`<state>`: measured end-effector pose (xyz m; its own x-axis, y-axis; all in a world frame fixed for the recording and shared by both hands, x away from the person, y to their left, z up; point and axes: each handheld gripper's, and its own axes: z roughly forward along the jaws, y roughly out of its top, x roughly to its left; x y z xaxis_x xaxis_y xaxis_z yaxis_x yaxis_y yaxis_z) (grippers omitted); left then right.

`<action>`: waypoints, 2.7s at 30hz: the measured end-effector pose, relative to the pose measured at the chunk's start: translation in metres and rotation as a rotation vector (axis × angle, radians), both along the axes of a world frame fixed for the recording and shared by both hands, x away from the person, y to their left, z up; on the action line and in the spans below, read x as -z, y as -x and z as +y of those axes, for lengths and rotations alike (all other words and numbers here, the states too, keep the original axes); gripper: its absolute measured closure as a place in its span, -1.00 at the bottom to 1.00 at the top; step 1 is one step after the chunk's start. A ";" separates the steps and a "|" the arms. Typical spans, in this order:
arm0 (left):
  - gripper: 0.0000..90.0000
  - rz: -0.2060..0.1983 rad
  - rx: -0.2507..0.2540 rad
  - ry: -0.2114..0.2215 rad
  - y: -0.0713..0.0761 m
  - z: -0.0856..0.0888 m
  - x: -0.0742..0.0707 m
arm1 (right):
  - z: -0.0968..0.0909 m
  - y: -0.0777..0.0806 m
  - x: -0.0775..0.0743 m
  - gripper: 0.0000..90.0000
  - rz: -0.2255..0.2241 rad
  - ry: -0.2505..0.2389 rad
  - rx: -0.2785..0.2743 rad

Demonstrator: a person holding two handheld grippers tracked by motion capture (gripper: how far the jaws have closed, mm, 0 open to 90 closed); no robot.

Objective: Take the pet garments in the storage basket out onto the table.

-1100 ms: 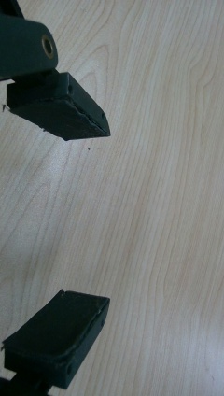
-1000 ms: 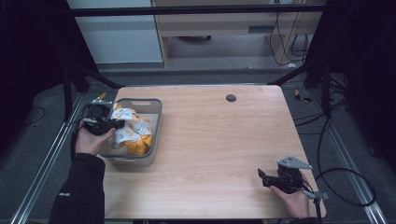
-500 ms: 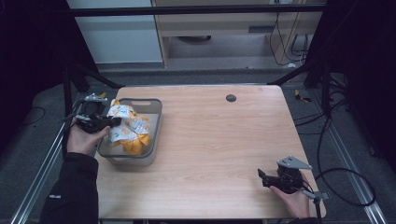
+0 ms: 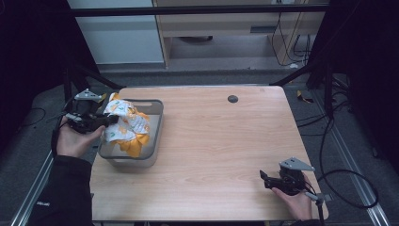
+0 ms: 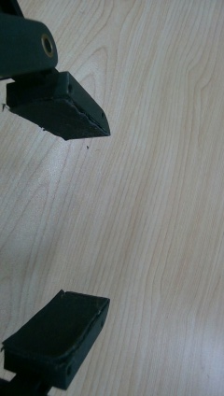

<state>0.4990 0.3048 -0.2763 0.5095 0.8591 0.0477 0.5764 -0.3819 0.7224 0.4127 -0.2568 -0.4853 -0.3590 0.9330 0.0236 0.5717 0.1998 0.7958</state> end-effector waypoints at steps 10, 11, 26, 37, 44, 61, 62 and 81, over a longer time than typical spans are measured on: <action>0.79 -0.022 0.070 -0.009 0.013 -0.016 -0.019 | 0.000 0.000 -0.001 -0.67 -0.004 0.000 -0.002; 0.79 -0.025 0.080 -0.013 0.014 -0.018 -0.020 | 0.000 0.000 -0.001 -0.67 -0.004 0.000 -0.002; 0.79 -0.021 0.230 -0.042 0.026 -0.061 -0.025 | -0.001 0.001 -0.002 -0.68 -0.006 -0.010 0.006; 0.79 0.016 0.310 -0.059 0.024 -0.098 -0.009 | -0.002 0.002 -0.004 -0.68 -0.017 -0.012 0.010; 0.79 0.037 0.357 -0.068 0.020 -0.121 0.001 | -0.003 0.002 -0.004 -0.69 -0.020 -0.008 0.013; 0.79 0.089 0.443 -0.127 0.011 -0.159 0.026 | -0.005 0.002 -0.003 -0.69 -0.031 0.002 0.014; 0.79 0.091 0.448 -0.129 0.011 -0.161 0.028 | -0.005 0.002 -0.003 -0.69 -0.030 0.002 0.014; 0.79 0.160 0.519 -0.165 0.000 -0.197 0.063 | -0.005 0.001 -0.003 -0.70 -0.031 0.006 0.014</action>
